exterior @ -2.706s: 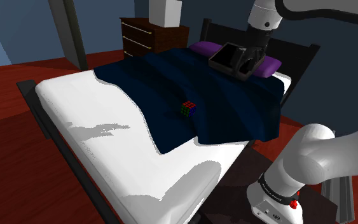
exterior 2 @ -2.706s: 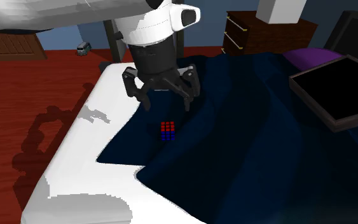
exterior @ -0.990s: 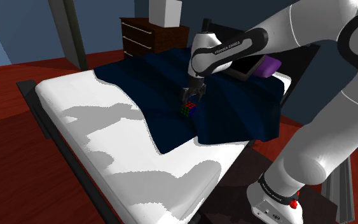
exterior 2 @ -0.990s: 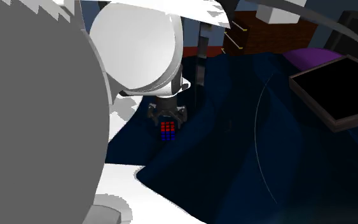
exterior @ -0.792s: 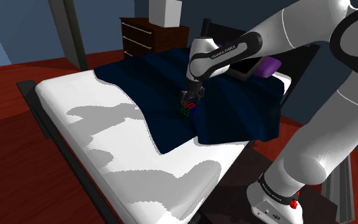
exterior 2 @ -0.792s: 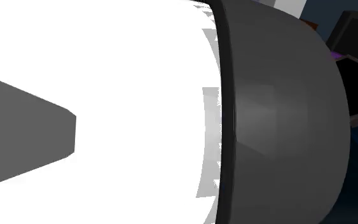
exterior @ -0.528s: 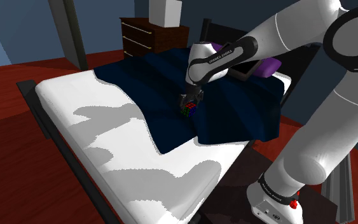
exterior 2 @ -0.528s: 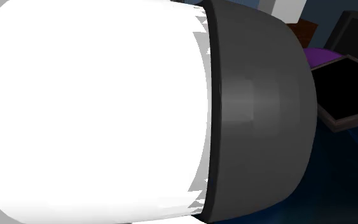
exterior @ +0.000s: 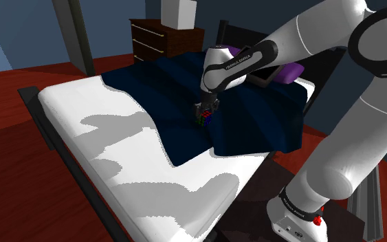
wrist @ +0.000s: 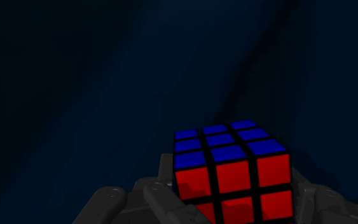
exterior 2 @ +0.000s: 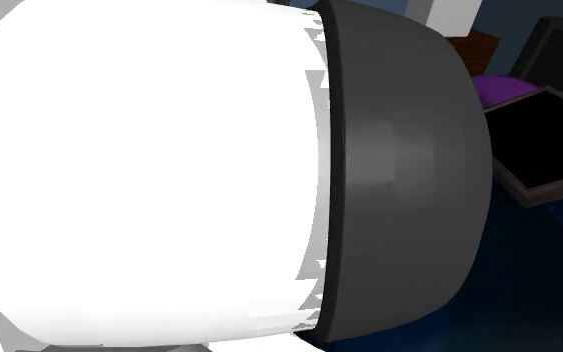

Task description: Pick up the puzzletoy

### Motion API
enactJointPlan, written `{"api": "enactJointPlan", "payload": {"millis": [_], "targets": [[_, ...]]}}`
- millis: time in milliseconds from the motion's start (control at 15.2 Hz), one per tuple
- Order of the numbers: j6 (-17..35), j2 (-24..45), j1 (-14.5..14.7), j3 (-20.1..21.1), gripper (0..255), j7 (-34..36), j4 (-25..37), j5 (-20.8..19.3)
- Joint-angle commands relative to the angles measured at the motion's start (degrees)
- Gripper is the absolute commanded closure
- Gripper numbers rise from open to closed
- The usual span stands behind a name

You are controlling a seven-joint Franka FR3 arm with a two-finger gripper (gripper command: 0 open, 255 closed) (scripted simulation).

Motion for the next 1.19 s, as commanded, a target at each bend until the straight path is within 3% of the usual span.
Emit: {"api": "enactJointPlan", "payload": {"millis": [0,1122], "targets": [[0.0,0.1,0.0,-0.1,255,0.0,0.0,0.0],[-11.9,-6.2,0.0,0.0,255,0.2,5.5,-0.3]]}}
